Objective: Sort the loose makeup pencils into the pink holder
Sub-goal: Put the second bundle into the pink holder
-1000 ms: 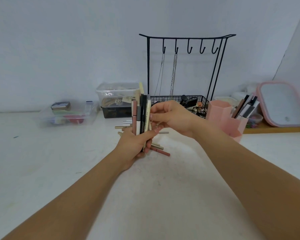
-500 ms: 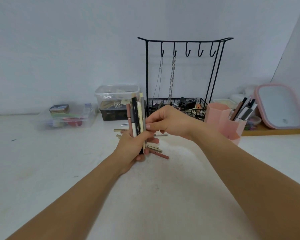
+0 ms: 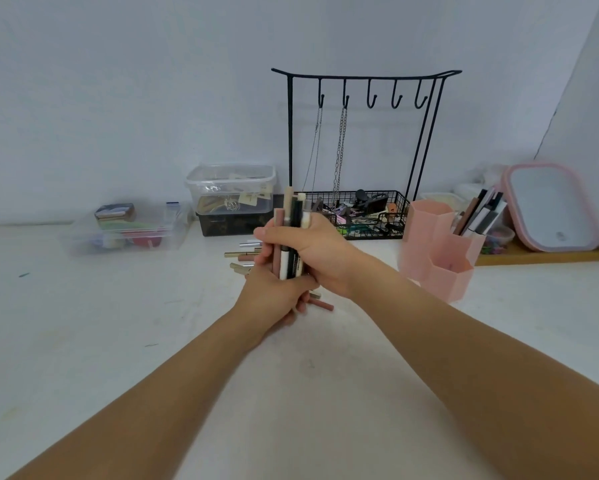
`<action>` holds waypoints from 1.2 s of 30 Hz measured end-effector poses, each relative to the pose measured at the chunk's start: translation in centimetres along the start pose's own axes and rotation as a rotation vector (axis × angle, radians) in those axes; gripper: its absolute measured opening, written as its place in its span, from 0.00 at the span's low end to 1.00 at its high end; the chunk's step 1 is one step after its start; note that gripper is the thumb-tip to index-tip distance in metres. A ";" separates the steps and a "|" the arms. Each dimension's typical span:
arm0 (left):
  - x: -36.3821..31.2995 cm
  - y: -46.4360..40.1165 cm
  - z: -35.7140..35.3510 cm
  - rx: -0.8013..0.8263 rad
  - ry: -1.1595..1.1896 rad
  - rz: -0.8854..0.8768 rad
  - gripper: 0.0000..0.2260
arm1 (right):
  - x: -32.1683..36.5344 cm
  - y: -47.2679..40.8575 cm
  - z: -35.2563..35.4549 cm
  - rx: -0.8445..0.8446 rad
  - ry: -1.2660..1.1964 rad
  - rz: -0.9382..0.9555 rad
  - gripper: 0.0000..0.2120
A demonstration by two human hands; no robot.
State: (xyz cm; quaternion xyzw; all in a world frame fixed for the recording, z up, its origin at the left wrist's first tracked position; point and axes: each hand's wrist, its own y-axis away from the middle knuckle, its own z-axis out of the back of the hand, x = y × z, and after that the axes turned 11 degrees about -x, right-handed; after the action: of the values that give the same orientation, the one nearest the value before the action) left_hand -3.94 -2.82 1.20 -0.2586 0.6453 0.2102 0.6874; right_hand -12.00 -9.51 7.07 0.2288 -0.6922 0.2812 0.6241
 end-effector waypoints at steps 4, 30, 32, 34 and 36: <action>-0.3 0.2 0.5 0.167 0.124 0.034 0.17 | 0.7 0.5 0.9 -0.126 0.047 0.095 0.05; 0.0 0.5 -0.2 0.134 0.053 -0.065 0.04 | 1.0 5.0 9.8 -0.623 0.132 0.234 0.07; -0.1 0.5 -0.3 0.133 0.056 -0.067 0.04 | 3.8 4.4 10.8 -0.711 0.000 0.313 0.07; 0.0 0.4 -0.2 0.132 0.061 -0.064 0.05 | 6.8 3.2 12.2 -0.753 -0.038 0.408 0.07; 0.2 0.2 -0.2 0.139 0.066 -0.060 0.05 | 9.2 1.7 13.3 -0.762 -0.044 0.462 0.07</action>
State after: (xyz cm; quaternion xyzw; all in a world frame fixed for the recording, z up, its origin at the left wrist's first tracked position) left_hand -4.19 -2.80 1.03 -0.2362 0.6726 0.1357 0.6880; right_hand -23.99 -16.85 15.21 -0.1724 -0.7923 0.1332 0.5699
